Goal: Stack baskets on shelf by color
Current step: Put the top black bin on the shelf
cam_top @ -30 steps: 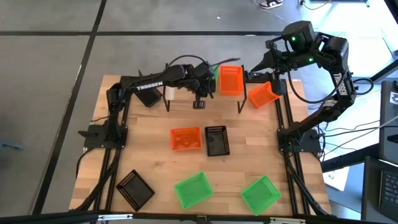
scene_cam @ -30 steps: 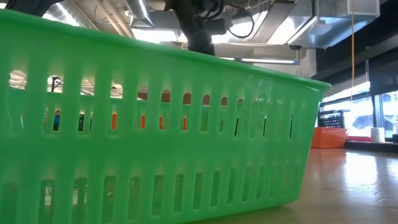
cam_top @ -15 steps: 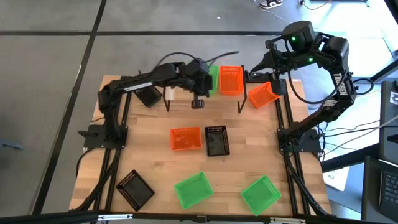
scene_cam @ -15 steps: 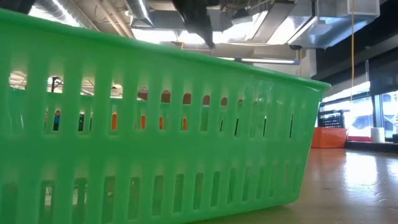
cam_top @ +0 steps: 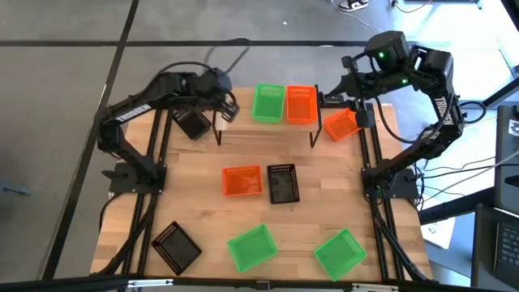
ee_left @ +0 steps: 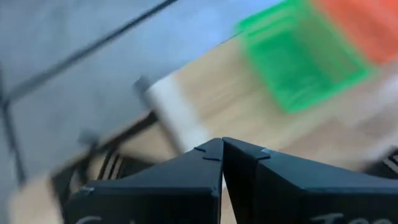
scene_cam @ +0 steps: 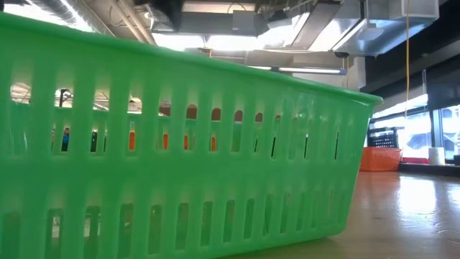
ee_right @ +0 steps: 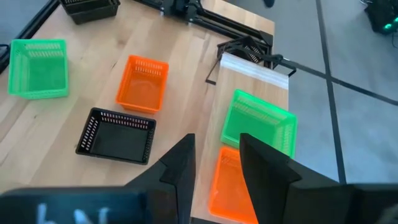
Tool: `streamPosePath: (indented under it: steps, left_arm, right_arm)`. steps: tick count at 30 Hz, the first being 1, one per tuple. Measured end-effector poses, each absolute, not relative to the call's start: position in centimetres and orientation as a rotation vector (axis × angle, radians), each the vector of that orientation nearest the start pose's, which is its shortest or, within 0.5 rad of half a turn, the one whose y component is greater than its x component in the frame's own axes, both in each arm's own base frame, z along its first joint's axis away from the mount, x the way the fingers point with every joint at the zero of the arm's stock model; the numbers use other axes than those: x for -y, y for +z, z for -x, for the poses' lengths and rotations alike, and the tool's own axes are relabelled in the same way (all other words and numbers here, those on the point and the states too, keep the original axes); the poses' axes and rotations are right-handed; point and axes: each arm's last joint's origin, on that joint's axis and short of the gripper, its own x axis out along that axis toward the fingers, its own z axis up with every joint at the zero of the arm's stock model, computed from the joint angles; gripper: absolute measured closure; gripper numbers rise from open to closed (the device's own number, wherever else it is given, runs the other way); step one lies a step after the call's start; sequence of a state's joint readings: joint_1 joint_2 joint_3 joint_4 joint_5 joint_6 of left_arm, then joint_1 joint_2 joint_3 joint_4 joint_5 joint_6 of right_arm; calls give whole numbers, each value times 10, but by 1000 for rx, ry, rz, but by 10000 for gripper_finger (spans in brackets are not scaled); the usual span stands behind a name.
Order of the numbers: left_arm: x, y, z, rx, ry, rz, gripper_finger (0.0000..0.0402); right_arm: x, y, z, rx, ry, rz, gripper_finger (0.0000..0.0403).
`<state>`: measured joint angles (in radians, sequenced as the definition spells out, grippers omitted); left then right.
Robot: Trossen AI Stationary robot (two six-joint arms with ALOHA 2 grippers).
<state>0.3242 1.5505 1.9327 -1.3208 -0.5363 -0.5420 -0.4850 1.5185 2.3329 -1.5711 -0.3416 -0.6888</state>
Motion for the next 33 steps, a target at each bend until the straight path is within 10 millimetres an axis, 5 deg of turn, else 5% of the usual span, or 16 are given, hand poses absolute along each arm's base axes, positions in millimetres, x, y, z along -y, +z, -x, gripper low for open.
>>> streamPosePath:
  steps: [5,11,22,33]
  left_arm:
    - [-126,428,-219,-871,1227,627,401]
    - [-157,407,-206,-995,1095,836,401]
    - [-193,334,-174,-1265,1127,1033,401]
    - [-237,309,-150,-1042,1270,1098,401]
  right_arm:
    - [85,521,-181,-700,106,356,280]
    - [84,521,-181,-686,128,344,280]
    - [81,522,-182,-635,215,311,280]
    - [81,522,-182,-635,215,311,280]
